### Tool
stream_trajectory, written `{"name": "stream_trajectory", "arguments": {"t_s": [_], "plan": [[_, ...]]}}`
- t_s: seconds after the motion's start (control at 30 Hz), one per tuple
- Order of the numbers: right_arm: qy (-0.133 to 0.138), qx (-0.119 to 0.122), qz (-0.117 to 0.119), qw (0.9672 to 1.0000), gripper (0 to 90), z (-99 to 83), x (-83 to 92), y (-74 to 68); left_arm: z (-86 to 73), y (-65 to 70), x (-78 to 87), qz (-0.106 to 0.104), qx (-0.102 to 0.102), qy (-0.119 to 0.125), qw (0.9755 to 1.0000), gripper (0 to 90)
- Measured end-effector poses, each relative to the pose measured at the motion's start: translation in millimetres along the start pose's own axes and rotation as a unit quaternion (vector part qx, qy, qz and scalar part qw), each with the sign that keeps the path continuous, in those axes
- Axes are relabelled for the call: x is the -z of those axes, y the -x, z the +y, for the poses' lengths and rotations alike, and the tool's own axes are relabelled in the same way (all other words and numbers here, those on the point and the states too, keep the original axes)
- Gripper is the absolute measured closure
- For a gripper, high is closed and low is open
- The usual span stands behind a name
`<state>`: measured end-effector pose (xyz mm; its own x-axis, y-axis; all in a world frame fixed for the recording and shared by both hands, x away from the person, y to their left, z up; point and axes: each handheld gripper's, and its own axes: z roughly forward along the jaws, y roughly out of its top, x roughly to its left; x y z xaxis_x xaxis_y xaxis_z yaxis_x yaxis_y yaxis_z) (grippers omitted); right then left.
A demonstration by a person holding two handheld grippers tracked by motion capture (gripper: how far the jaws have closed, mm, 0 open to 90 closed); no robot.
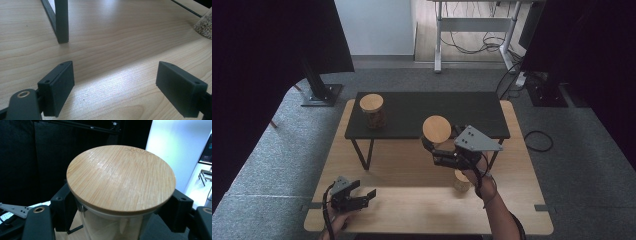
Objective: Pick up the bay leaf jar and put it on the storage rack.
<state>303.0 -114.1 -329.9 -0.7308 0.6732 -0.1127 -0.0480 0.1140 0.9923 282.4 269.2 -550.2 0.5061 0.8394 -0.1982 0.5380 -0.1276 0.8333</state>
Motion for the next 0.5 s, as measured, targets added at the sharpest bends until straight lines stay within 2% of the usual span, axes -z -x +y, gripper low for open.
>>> {"name": "stream_trajectory", "arguments": {"t_s": [0.5], "plan": [[0.0,0.008,-0.004,1.0,25.0,9.0,-8.7,7.6,0.0,0.0,0.0,0.0,0.0,0.0,1.0,14.5]]}}
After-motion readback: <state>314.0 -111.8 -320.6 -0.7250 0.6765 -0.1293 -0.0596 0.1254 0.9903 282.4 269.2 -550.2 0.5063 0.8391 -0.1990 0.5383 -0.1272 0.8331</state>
